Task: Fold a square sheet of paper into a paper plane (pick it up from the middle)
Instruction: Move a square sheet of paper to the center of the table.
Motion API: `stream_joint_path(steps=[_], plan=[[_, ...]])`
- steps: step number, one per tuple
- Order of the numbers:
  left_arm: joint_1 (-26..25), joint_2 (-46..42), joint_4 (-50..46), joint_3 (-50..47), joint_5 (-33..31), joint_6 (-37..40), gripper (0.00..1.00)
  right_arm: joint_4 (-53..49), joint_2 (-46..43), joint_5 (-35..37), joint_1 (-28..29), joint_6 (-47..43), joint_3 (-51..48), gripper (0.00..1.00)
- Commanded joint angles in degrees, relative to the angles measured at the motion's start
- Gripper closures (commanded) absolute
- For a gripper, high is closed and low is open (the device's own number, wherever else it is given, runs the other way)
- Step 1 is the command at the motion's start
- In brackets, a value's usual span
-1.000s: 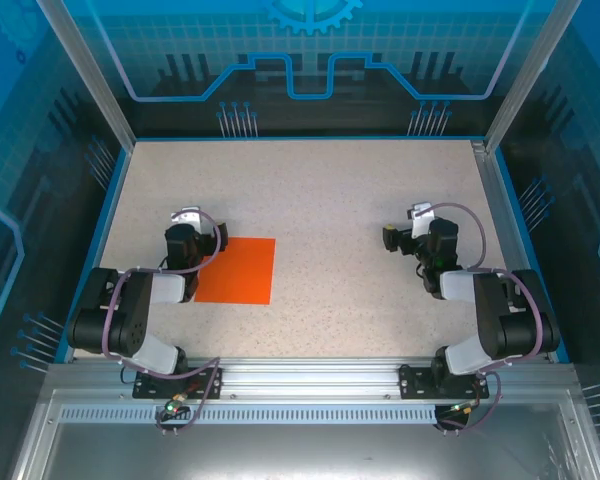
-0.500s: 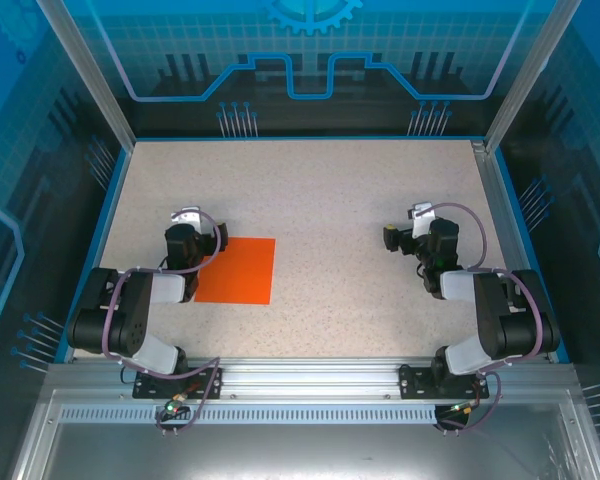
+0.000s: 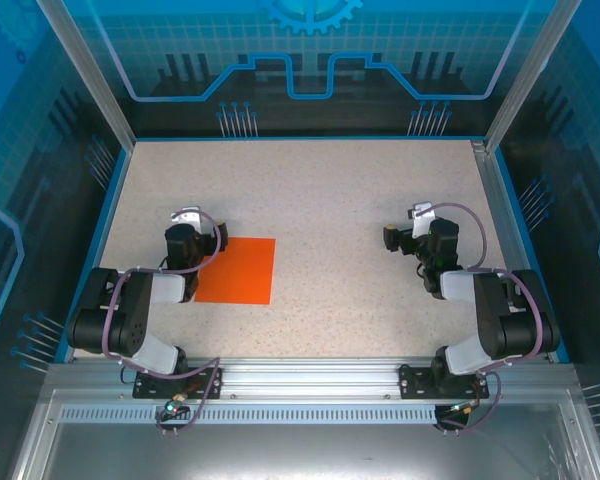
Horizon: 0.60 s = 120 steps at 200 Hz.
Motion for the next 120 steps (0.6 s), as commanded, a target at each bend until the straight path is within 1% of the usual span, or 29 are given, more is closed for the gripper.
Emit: stream_joint_path(steps=[1,22,30,39,46,57,67,75,85,93,108,120], plan=[[0.1,-0.1,1.3,1.0,1.4,0.3,0.01,0.9,0.5,0.1,-0.3,0.3,1.0,0.01],[-0.1,-1.5,1.1,0.6,2.1,0.9,0.01,1.0,0.3,0.4,0.0,0.1,0.8,0.01],[-0.1,-4.1,-1.4,0.8,2.5,0.9,0.01,1.1,-0.6,1.2,0.9,-0.8,0.4,0.01],[-0.1,-7.5,-5.7,1.4,2.0,0.4,0.01,0.0,-2.3,0.3,1.5,-2.1,0.4,0.01],[-0.1,-10.6,-9.3,1.7,1.9,-0.3,0.01,-3.4,-3.9,0.5,1.8,-2.2,1.3,0.01],[0.1,-15.2,-12.1,1.0,2.0,-1.5,0.01,-10.6,-6.1,1.4,1.8,-1.1,4.3,0.01],[0.2,-18.7,-14.8,0.9,1.7,-4.0,0.01,-17.8,-7.5,2.5,1.8,-0.2,7.0,0.01],[0.6,-20.8,-18.8,2.1,1.6,-6.2,0.01,-21.1,-8.6,3.9,1.9,0.8,8.1,0.01],[0.7,-22.2,-23.5,4.0,1.6,-8.1,0.01,-25.3,-10.6,5.8,1.7,2.6,9.3,0.01],[0.8,-22.8,-27.1,5.5,1.8,-9.7,0.01,-30.6,-12.6,6.4,1.7,4.2,10.3,0.01],[0.9,-22.9,-33.1,8.1,2.7,-14.9,0.01,-37.7,-16.4,5.5,1.2,8.6,12.0,0.01],[1.1,-22.9,-36.4,9.0,5.4,-19.9,0.01,-43.8,-18.8,4.0,0.8,12.7,13.9,0.01]])
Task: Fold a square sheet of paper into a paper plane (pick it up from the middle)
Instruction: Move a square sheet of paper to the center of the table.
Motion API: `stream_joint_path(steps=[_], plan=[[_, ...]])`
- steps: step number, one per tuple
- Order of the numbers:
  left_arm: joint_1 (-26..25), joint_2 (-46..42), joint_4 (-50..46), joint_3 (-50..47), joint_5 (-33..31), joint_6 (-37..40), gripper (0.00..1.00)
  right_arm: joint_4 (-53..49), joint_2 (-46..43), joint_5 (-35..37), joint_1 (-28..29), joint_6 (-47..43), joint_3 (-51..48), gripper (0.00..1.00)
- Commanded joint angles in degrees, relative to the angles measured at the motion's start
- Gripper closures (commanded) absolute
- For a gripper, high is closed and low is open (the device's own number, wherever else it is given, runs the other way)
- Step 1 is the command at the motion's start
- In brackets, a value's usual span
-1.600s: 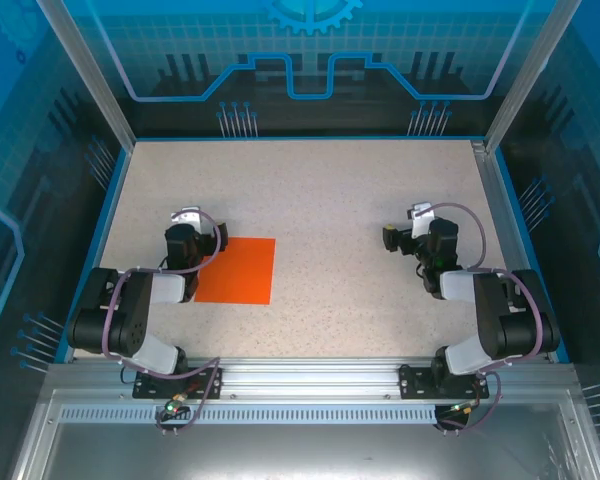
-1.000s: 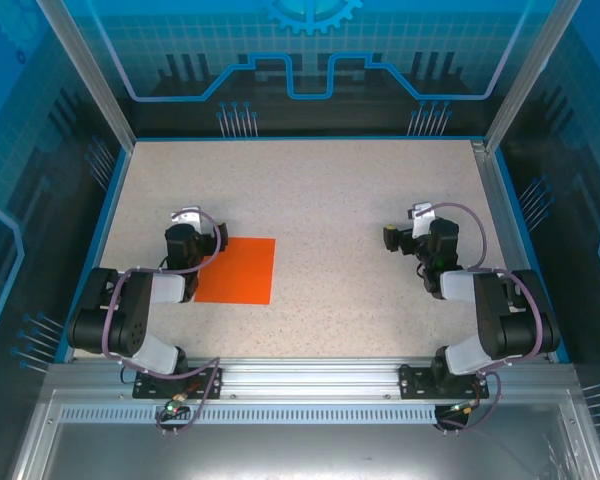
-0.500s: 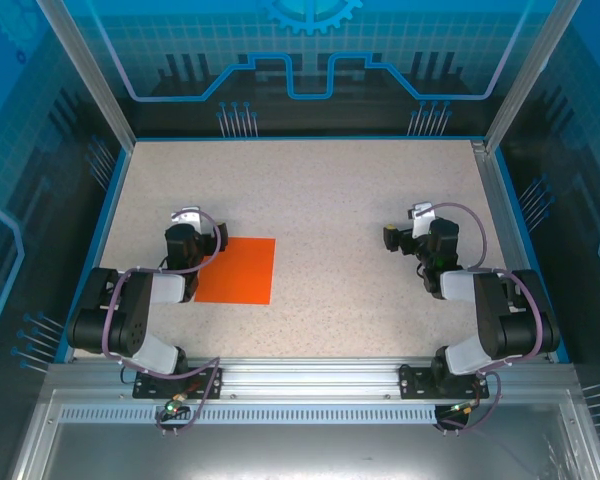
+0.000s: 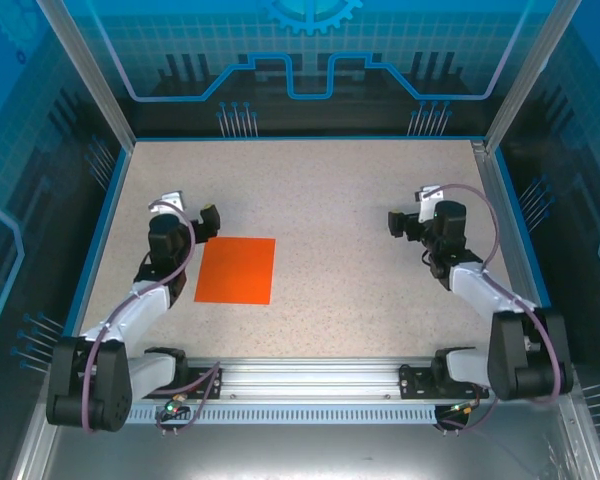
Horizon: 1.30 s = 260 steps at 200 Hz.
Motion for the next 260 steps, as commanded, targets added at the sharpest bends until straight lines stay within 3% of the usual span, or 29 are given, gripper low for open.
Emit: stream_joint_path(steps=[1,15,37,63,88,143,165,195,260], plan=[[0.7,-0.3,-13.2,3.0,4.0,-11.4,0.01,-17.4,-4.6,-0.4,-0.4,8.6,3.6,0.01],[1.0,0.1,-19.1,4.8,6.1,-19.2,0.01,-22.3,-6.6,-5.5,-1.3,12.8,4.8,0.01],[1.3,3.8,-20.7,7.2,21.8,-18.7,0.01,-25.6,-8.5,-19.3,-2.3,15.5,5.2,0.01],[0.5,11.6,-24.6,11.5,34.9,-18.5,0.01,-26.7,-9.5,-23.2,-2.1,21.7,5.0,0.01],[-1.7,17.2,-30.4,14.7,34.5,-18.1,0.01,-27.8,-8.2,-27.5,-0.8,24.4,6.4,0.01],[-6.4,21.0,-40.2,15.0,28.3,-20.9,0.01,-28.9,-4.8,-25.7,4.9,26.9,7.6,0.01],[-7.6,23.2,-38.2,13.4,30.3,-23.4,0.01,-27.1,-4.6,-22.1,6.4,29.8,6.0,0.01],[-10.7,25.7,-34.9,13.1,31.7,-25.6,0.01,-28.2,-3.2,-23.5,7.0,29.2,6.4,0.01],[-22.3,36.6,-25.0,20.2,33.6,-37.5,0.01,-29.5,-3.4,-20.1,7.6,31.0,4.5,0.01]])
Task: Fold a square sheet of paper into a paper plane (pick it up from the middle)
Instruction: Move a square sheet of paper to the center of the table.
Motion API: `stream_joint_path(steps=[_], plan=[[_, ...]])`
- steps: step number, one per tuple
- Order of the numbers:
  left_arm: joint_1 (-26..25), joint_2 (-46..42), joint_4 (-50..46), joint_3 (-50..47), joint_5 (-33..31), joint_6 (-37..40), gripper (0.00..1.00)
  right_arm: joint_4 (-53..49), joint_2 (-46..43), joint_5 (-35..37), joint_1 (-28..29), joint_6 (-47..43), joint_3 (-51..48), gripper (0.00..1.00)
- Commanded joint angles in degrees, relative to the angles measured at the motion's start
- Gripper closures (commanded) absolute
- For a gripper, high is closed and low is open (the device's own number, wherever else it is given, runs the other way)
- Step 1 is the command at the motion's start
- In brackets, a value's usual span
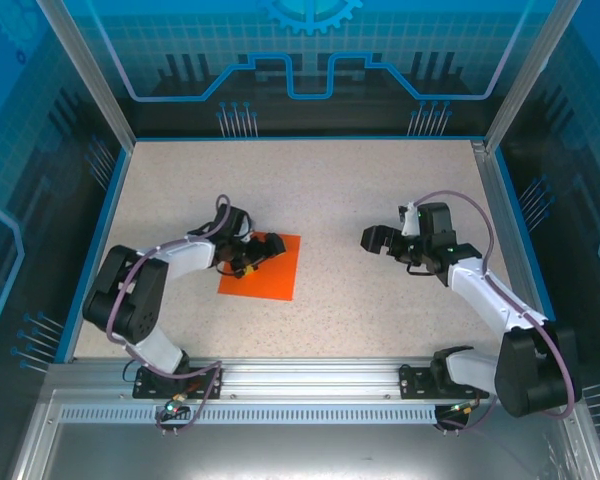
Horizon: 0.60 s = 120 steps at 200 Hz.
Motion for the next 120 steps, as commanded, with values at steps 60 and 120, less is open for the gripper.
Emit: stream_joint_path(steps=[60,120], plan=[[-9.1,-0.4,6.1,5.0,-6.1,-13.5,0.01,-5.0,5.2,-0.6,5.4,3.9,4.3,0.07],[0.7,-20.9,-7.0,-3.2,-24.1,-5.7,0.01,1.6,18.9,4.4,19.0,13.2,12.3,0.3]])
